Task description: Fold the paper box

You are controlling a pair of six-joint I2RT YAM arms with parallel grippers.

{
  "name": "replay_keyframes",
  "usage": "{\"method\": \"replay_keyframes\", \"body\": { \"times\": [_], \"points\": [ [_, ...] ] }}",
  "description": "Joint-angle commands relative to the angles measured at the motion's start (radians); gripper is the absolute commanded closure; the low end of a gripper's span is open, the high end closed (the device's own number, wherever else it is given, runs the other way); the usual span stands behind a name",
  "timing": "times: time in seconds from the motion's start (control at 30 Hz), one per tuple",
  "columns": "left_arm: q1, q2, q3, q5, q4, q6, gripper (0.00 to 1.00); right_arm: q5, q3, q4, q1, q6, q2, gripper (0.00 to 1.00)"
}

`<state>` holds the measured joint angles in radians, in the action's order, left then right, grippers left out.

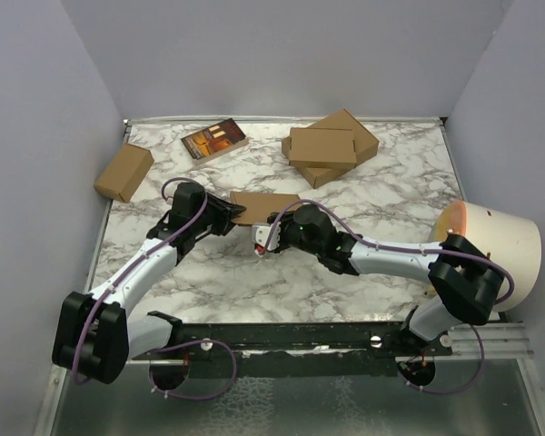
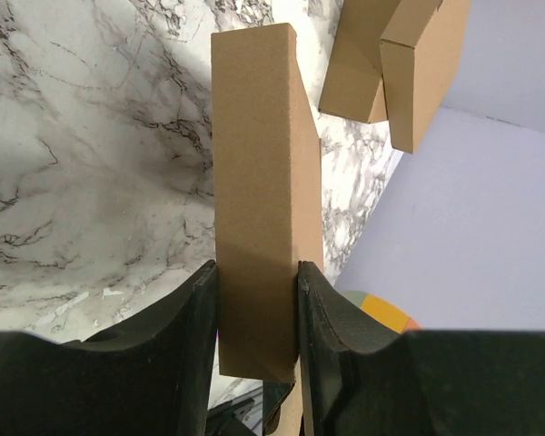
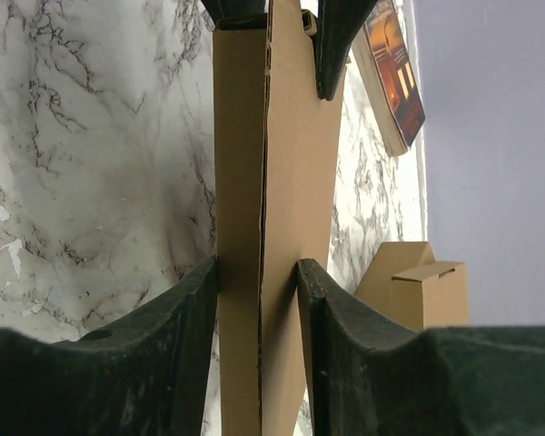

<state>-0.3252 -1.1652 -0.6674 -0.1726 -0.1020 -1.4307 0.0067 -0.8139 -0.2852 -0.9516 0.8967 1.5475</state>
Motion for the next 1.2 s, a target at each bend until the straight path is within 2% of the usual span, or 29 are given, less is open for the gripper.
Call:
{"method": "replay_keyframes", "body": {
  "times": [0.0,0.17,0.4,0.6,0.8,0.93,1.07,1.17],
  "points": [
    [0.009,0.028,0.0,-0.018,0.018,-0.041,0.71,0.018,0.009,-0.044,-0.01,0.003,-0.008,0.64],
    [0.009,0.038,0.005,-0.018,0.023,-0.051,0.45,0.016,0.011,-0.049,-0.01,-0.008,-0.016,0.68],
    [0.011,0.067,-0.003,0.003,-0.002,-0.048,0.24,0.035,0.01,-0.057,-0.01,-0.045,-0.033,0.7],
    [0.011,0.147,-0.054,0.092,-0.083,0.046,0.22,-0.006,-0.02,-0.014,0.005,-0.13,-0.063,0.7],
    [0.011,0.257,-0.125,0.202,-0.129,0.248,0.21,-0.158,-0.106,0.123,0.092,-0.303,-0.096,0.7],
    [0.011,0.337,-0.084,0.164,0.0,0.407,0.22,-0.312,-0.163,0.202,0.187,-0.445,-0.124,0.7],
    [0.01,0.407,0.026,0.01,0.249,0.535,0.22,-0.501,-0.211,0.262,0.302,-0.622,-0.136,0.7],
    [0.011,0.426,0.089,-0.061,0.36,0.584,0.23,-0.646,-0.228,0.279,0.386,-0.746,-0.137,0.7]
  ]
}}
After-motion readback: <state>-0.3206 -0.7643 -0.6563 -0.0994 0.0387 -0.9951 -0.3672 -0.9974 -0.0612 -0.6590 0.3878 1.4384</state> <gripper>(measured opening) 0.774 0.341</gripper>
